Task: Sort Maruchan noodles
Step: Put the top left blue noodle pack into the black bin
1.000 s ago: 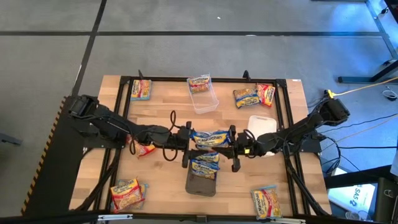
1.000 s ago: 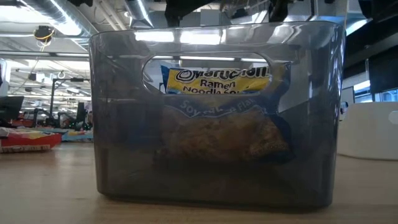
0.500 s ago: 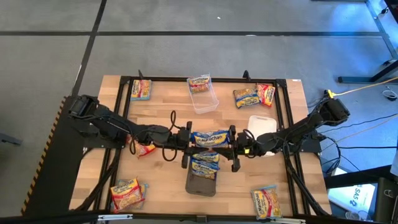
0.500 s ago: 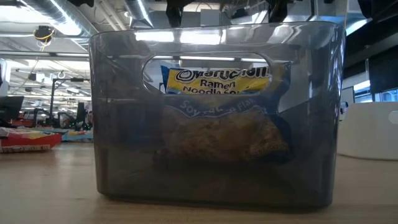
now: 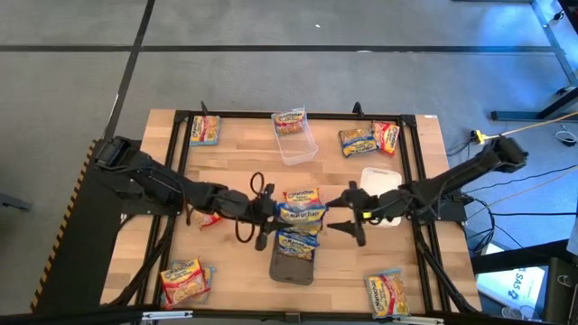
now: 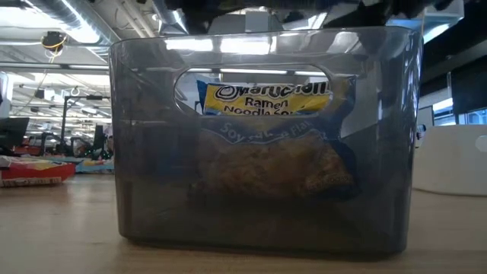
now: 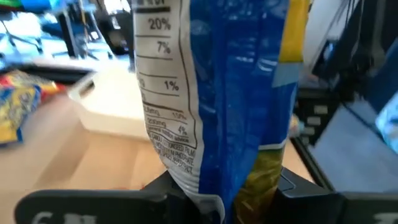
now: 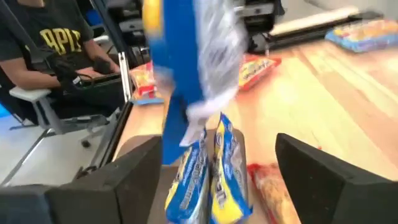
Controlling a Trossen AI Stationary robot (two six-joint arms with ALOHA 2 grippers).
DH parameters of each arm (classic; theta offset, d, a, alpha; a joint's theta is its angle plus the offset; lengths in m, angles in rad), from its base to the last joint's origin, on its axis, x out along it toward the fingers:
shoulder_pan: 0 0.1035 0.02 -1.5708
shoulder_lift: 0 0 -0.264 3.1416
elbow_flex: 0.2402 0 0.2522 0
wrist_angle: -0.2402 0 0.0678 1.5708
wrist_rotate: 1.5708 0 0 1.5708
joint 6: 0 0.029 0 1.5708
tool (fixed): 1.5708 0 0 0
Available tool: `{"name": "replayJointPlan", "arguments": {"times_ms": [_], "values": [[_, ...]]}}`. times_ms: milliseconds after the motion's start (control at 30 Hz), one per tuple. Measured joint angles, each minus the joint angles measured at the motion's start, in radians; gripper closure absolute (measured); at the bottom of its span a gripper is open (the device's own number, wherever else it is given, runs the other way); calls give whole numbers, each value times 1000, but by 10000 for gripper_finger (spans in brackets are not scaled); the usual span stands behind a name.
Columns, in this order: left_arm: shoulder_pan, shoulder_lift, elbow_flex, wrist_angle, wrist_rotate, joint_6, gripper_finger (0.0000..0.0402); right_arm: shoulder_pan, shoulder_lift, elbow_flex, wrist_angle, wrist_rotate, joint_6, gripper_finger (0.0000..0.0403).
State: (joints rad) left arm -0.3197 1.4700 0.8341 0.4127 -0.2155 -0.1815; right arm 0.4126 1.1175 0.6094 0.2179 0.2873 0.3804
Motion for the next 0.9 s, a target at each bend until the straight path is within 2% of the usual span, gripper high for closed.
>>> {"name": "replayJointPlan", "arguments": {"times_ms": [167, 333, 433, 567, 833, 900], "values": [[-29, 16, 1, -63, 19, -3, 318, 0, -68, 18, -30, -3, -17, 109], [-47, 16, 0, -84, 6, -8, 318, -1, -32, 145, -46, -1, -88, 109], [-48, 16, 0, -94, 2, -2, 318, -7, 36, 260, -125, -2, -123, 109], [-47, 16, 0, -92, -2, 0, 318, -33, 155, 451, -317, -33, -121, 109], [-47, 16, 0, -91, -4, -1, 318, -102, 415, 802, -683, -202, -76, 109], [-47, 16, 0, -91, -4, -9, 318, -108, 461, 864, -758, -210, -73, 109]]}}
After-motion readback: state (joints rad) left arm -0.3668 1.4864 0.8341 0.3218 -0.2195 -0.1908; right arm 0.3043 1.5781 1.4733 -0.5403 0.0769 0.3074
